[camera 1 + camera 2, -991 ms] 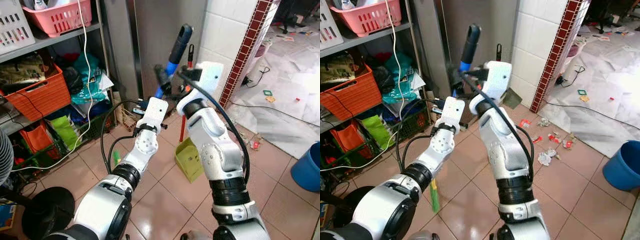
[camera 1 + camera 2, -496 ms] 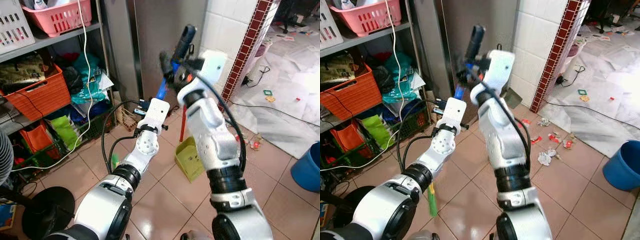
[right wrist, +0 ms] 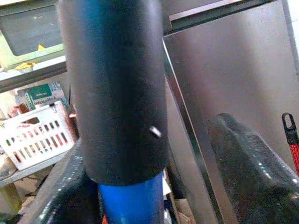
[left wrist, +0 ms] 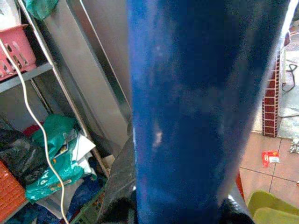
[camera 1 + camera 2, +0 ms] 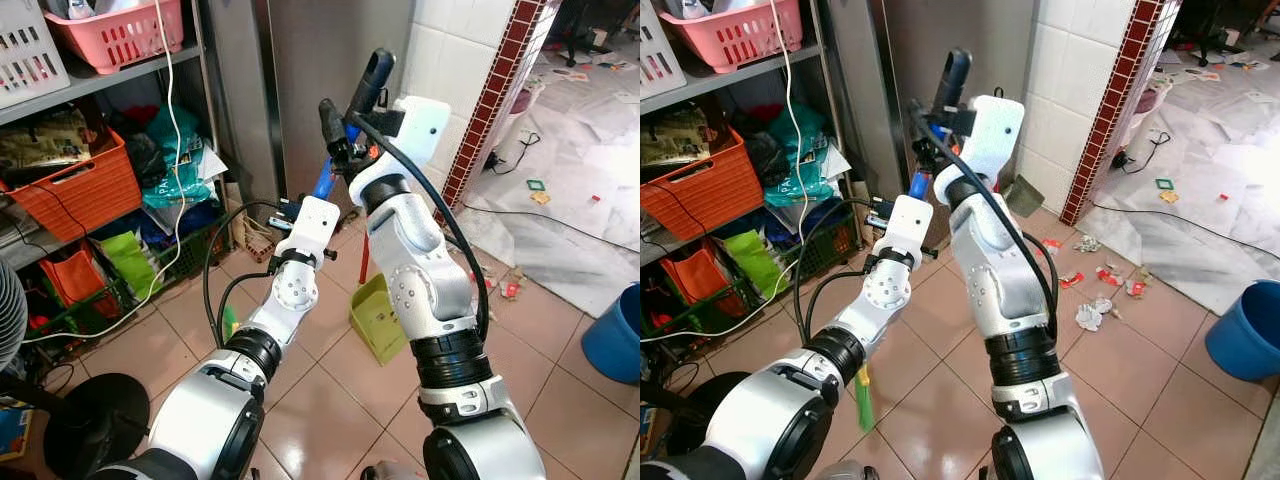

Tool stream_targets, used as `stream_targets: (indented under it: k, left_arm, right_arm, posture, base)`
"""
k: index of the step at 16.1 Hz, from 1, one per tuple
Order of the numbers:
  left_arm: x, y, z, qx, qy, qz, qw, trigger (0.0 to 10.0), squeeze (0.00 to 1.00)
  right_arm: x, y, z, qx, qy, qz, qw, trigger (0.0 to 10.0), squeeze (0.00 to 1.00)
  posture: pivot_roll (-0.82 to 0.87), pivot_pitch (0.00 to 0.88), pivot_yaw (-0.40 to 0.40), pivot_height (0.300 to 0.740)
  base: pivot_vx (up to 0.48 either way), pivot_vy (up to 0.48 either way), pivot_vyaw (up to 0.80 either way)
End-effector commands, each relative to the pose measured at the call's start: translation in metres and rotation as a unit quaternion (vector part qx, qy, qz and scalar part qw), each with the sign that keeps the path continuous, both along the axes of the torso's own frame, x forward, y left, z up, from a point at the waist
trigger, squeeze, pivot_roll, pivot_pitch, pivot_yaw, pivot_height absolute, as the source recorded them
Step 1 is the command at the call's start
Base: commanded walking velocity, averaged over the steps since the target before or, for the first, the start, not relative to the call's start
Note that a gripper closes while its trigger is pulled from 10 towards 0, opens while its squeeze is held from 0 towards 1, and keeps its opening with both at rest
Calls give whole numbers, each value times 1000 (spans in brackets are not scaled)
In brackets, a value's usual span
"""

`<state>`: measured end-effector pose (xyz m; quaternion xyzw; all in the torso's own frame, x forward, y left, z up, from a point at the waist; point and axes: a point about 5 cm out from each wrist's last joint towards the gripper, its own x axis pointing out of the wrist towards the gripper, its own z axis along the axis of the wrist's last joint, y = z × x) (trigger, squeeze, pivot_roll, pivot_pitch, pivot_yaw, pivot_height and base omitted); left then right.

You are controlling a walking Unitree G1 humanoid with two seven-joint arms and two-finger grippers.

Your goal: Sweep floor

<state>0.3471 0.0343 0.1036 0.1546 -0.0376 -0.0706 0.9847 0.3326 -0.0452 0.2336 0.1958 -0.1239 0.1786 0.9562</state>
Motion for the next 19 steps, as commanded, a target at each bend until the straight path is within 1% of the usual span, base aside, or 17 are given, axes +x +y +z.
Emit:
stream_targets:
  k: [1,3,5,9,10,11,13,17,18,19]
  left_arm:
    - [2,-1,4,9,-12,0,1000,7294,0]
    - [2,-2,4,9,-10,0,1000,7529,0]
    - [1,-2,4,10,-9,-1,1000,7686,0]
    - [1,-2,3,9,-9,-1,1000,8078,0]
    - [1,-2,3,9,-9,-1,1000,8157,0]
    - [1,-2,3,9,-9,-1,1000,8118,0]
    - [1,-2,3,9,-9,-1,1000,8196,0]
    - [1,-3,3,9,-8,-3,1000,8392,0]
    - [0,-6,2,-29,14,-38,999,10000,1000]
    - [-2,-10,2,-47,21,-73,996,10000,1000]
  right_arm:
    - [-12,29,31,58,-36,42,997,0,0]
    - [-15,28,21,49,-22,44,998,0,0]
    - [-17,28,16,45,-13,45,998,0,0]
    - [-16,29,16,44,-10,48,998,0,0]
    - [-17,30,13,40,-5,51,998,0,0]
    - [-17,31,6,35,8,53,998,0,0]
    - [-17,32,2,37,20,56,998,0,0]
    - [-19,39,-7,20,42,83,995,0,0]
    - [-19,38,-8,18,44,81,996,0,0]
    - [-18,37,-8,17,43,77,996,0,0]
  posture:
    - [-165,0,24,740]
    - [-169,0,24,740]
    - [-170,0,24,740]
    - [-169,0,24,740]
    - [-169,0,24,740]
    - [-169,0,24,740]
    - [-169,0,23,740]
    - [-170,0,23,740]
    - [-169,0,22,740]
    - [-166,0,20,740]
  base:
    - [0,0,0]
    - [0,0,0]
    - [0,0,0]
    - [0,0,0]
    - [0,0,0]
    - [0,0,0]
    - [0,0,0]
    - [0,0,0]
    - [0,0,0]
    - [0,0,0]
